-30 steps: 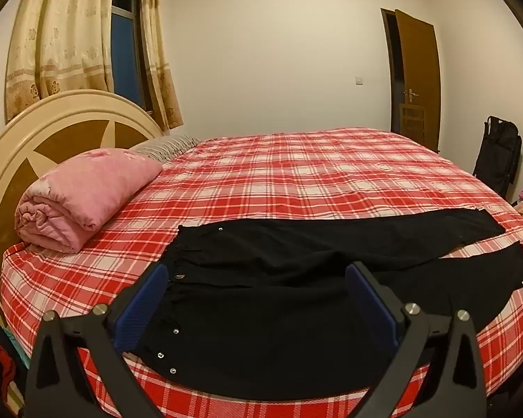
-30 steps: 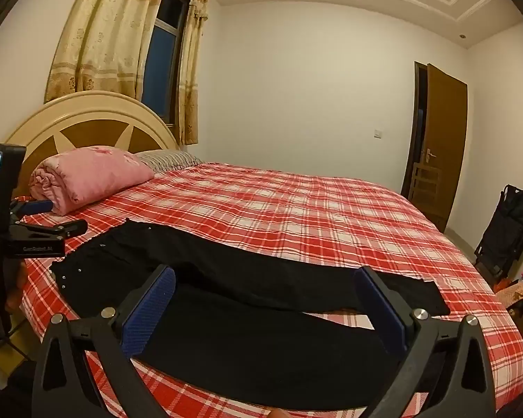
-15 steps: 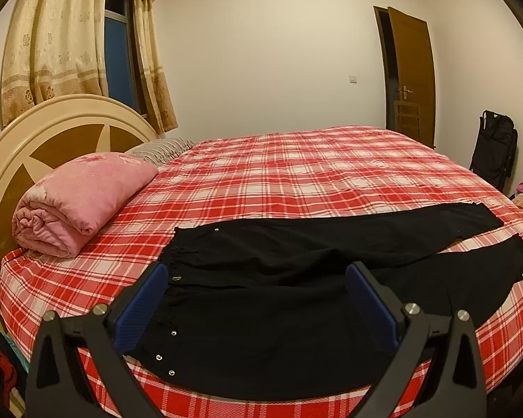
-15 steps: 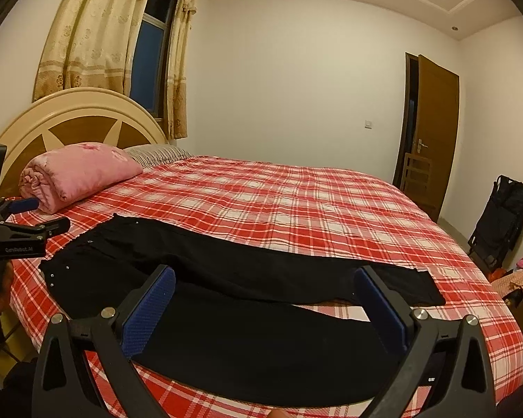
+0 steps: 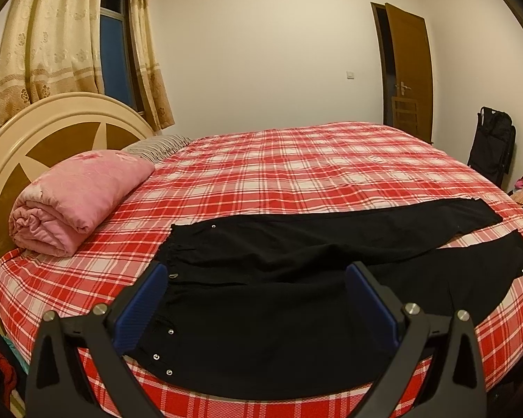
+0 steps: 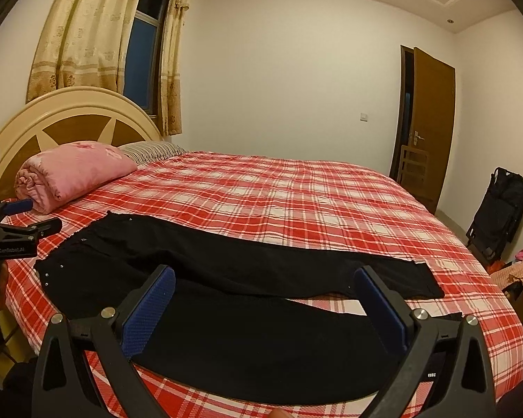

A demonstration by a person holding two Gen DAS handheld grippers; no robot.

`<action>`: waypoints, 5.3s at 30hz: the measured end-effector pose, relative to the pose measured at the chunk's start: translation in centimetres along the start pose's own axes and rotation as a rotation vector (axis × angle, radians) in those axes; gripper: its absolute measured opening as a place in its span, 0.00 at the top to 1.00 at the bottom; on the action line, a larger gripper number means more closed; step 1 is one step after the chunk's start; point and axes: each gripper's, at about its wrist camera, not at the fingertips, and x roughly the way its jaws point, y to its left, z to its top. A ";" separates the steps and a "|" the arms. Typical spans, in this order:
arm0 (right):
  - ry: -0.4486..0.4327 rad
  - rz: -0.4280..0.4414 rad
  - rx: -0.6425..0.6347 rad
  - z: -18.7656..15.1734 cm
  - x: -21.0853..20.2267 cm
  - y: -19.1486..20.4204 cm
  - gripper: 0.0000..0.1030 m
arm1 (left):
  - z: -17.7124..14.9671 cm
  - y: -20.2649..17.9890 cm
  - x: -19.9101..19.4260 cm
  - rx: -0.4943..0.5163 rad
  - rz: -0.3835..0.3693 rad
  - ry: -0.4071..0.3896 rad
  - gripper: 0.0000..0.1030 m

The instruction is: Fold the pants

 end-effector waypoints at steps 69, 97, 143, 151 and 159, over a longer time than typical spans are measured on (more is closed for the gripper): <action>0.290 -0.008 0.101 -2.9 13.2 -11.5 0.11 | 2.1 17.6 22.2 -0.324 -0.137 0.361 0.36; 0.382 -0.088 0.236 -3.2 20.8 -19.8 0.11 | 2.0 20.5 33.2 -0.206 -0.158 0.413 0.40; 0.568 -0.090 0.420 -4.1 31.7 -39.9 0.93 | 2.3 18.8 34.5 -0.151 -0.279 0.442 0.77; 0.414 -0.070 0.399 -0.7 26.3 -39.1 0.95 | 5.1 19.8 29.8 -0.173 -0.327 0.293 0.79; 0.249 -0.044 0.404 0.3 17.8 -38.2 0.95 | 6.1 20.9 22.9 -0.190 -0.408 0.156 0.80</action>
